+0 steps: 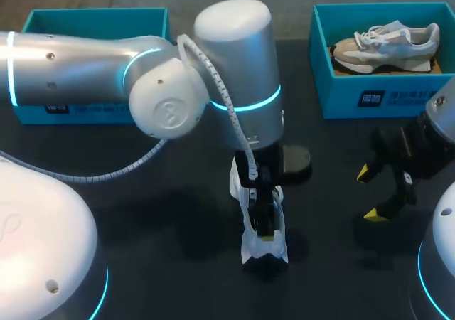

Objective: Take the shoe out of the shoebox, open the shoe tongue, remove and reinsert the insole, then place the shoe into the shoebox

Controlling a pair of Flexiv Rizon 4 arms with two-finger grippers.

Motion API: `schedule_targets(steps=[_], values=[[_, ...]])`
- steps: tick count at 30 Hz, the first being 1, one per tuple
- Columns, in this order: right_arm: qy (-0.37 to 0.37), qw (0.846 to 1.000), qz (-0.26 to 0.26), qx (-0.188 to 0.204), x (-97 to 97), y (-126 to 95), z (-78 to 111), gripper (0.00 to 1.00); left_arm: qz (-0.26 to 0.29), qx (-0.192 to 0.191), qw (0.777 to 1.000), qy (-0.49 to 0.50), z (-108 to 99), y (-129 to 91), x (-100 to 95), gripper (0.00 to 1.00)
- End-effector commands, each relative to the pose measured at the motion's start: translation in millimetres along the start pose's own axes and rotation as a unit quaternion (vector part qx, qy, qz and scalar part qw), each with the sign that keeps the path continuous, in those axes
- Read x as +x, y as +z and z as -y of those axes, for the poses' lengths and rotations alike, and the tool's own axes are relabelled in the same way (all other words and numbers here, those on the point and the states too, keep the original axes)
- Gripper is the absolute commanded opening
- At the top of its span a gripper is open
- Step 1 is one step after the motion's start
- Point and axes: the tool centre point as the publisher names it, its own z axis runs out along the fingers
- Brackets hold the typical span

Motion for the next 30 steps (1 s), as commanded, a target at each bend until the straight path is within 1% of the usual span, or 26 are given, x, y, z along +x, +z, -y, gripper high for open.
schedule_targets(steps=[1,8,13,16,19,22,26,30], values=[[0.001,1.000,0.002,0.001,1.5,1,-0.2,1.00,-0.008,-0.006,1.000,0.003,7,18,-6.8,1.00],[0.001,1.000,0.002,0.001,1.5,1,-0.2,1.00,-0.018,-0.024,1.000,0.002,11,36,-8.3,1.00],[0.001,1.000,0.002,0.001,1.5,1,-0.2,1.00,-0.021,-0.031,0.999,0.004,12,47,0.2,0.99],[0.001,1.000,0.002,0.001,1.5,1,-0.2,1.00,-0.026,-0.035,0.999,0.007,12,50,6.9,0.91],[0.001,1.000,0.002,0.001,1.5,1,-0.2,1.00,-0.027,-0.039,0.999,0.007,10,52,11.9,0.88],[0.001,1.000,0.002,0.001,1.5,1,-0.2,1.00,-0.018,-0.045,0.999,0.002,8,55,15.0,0.81],[0.001,1.000,0.002,0.001,1.5,1,-0.2,1.00,-0.015,-0.048,0.999,-0.005,5,61,14.4,0.77],[0.001,1.000,0.002,0.001,1.5,1,-0.2,1.00,-0.015,-0.052,0.998,-0.010,6,69,16.9,0.74]])
